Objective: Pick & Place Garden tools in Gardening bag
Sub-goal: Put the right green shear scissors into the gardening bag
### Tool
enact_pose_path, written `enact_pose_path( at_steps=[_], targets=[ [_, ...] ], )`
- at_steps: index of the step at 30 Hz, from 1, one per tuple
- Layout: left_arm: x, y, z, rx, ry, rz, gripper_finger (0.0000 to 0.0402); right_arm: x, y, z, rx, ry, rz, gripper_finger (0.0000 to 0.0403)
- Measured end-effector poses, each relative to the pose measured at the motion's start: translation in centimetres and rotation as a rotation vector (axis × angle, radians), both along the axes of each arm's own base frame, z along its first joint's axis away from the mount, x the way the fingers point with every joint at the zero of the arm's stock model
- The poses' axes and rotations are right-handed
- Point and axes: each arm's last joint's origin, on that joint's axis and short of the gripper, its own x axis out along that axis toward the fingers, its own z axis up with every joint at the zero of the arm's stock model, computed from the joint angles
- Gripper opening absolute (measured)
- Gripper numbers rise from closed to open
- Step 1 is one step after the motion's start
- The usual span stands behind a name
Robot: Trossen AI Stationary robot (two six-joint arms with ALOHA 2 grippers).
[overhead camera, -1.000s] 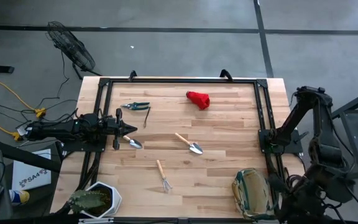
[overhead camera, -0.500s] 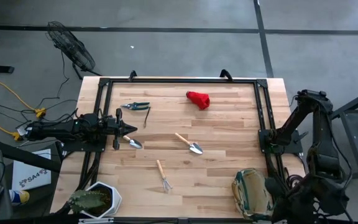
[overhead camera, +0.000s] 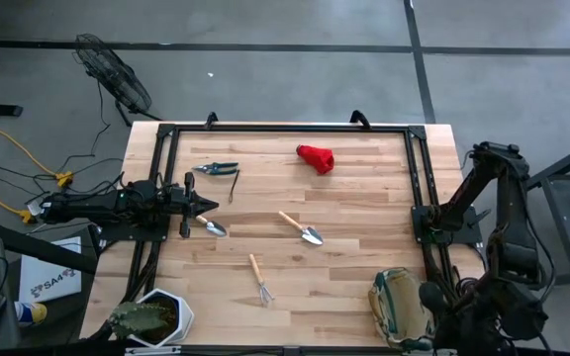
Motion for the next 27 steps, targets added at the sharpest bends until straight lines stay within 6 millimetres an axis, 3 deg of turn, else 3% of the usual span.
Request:
enact_pose_path(
  at_steps=[12,27],
  targets=[
    [0.0,0.0,0.0,0.000,0.000,0.000,0.0001,-0.4,-0.7,-0.9,-0.032,0.152,-0.090,0.0003],
    [0.0,0.0,0.0,0.000,0.000,0.000,0.0001,-1.5,-0.6,-0.5,-0.043,0.097,-0.023,0.0006]
  ],
)
